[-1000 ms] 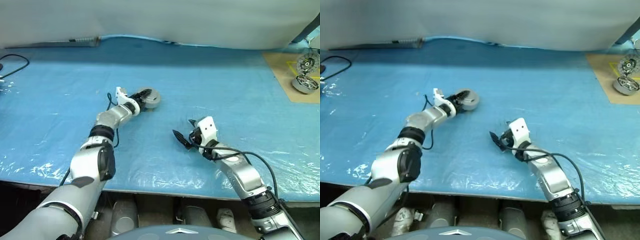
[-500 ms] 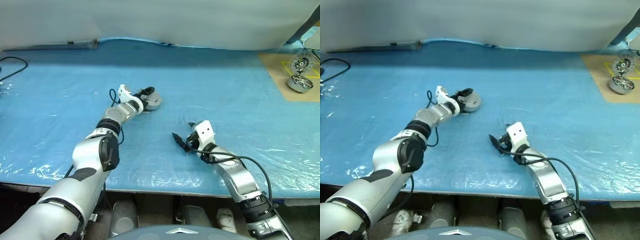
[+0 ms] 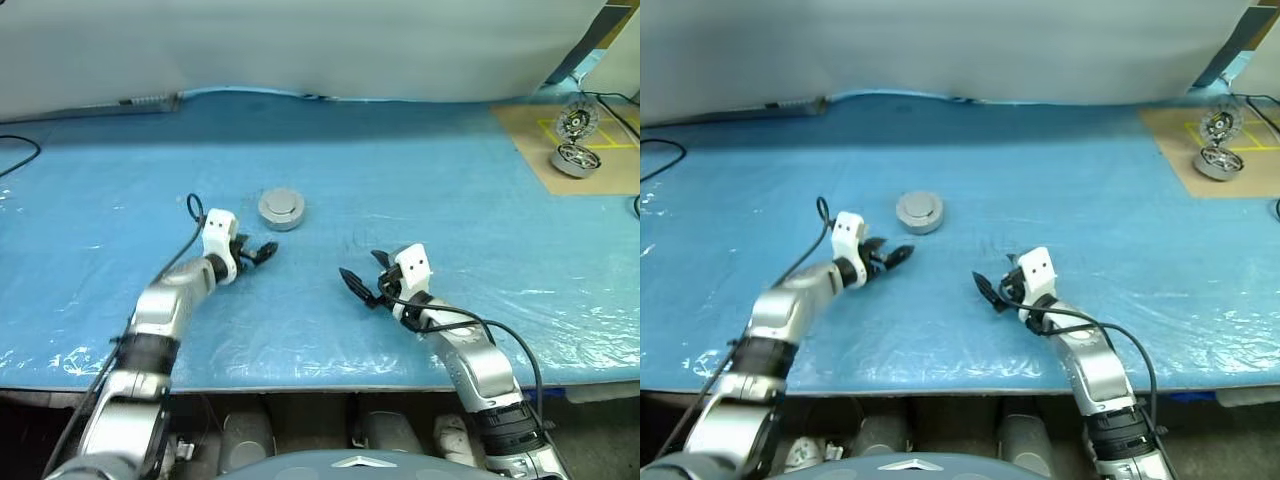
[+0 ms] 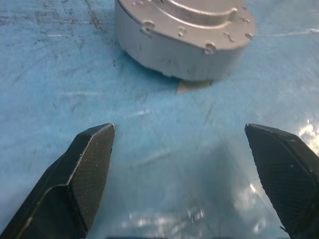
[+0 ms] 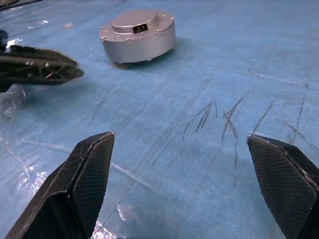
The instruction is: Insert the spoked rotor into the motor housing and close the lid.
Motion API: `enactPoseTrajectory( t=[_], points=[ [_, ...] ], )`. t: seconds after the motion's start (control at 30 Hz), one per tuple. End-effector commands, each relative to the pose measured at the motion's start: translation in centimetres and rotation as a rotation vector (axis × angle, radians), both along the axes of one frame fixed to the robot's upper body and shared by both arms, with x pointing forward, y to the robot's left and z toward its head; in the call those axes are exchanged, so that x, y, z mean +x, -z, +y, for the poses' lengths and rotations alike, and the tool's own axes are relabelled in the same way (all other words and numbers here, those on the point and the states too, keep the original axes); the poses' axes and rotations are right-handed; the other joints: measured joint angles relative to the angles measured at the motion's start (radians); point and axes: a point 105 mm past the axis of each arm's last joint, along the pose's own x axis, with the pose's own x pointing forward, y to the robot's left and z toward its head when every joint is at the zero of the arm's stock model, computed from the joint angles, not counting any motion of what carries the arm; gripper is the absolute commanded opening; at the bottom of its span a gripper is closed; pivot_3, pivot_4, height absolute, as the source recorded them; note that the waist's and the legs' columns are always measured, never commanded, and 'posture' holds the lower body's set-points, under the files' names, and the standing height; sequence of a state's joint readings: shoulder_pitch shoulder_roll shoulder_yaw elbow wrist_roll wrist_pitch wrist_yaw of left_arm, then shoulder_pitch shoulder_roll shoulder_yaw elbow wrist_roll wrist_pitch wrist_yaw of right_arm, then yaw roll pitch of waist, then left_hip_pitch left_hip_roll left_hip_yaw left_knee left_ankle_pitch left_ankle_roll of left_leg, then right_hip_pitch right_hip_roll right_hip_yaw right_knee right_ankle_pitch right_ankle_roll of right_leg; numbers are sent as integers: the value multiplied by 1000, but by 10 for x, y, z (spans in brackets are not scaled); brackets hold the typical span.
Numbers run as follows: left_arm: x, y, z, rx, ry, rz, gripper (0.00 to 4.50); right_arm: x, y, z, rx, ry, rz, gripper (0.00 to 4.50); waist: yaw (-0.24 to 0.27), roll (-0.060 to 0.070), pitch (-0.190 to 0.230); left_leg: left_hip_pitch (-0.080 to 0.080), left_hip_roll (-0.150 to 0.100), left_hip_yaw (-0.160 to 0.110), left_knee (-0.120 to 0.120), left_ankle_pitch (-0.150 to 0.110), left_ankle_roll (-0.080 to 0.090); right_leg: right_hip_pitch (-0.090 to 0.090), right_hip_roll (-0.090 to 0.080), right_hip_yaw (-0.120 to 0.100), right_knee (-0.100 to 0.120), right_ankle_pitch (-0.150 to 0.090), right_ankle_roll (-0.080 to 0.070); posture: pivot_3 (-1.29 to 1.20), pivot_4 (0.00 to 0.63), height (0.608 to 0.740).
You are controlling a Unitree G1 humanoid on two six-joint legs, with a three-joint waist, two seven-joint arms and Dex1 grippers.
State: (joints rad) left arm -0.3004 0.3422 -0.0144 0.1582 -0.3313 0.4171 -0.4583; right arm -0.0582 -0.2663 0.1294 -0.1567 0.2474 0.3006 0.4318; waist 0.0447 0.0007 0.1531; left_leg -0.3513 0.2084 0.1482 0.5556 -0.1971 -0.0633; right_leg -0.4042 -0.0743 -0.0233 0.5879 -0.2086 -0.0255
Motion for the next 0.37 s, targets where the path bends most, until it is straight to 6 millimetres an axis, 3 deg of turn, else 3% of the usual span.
enactPoseTrajectory(
  t=[0.03,0.17,0.37],
  points=[
    [-9,-13,-2,53,-7,-184,4487,-3,-22,-1,12,12,-132,4500,0,0,0,-1,0,0,0,0,0,-2,0,0,0,0,0,0,150,740],
    [-22,-22,-10,59,10,-322,4487,-5,-19,0,-3,1,-144,4500,1,-3,2,-5,0,0,-1,0,0,-6,0,-1,-1,0,-1,0,150,740],
    [-32,-26,-18,14,27,-369,4487,-5,-17,3,-7,-7,-147,4500,0,-4,2,-16,0,0,-1,0,0,-16,0,0,0,4,-6,0,150,740]
  ],
)
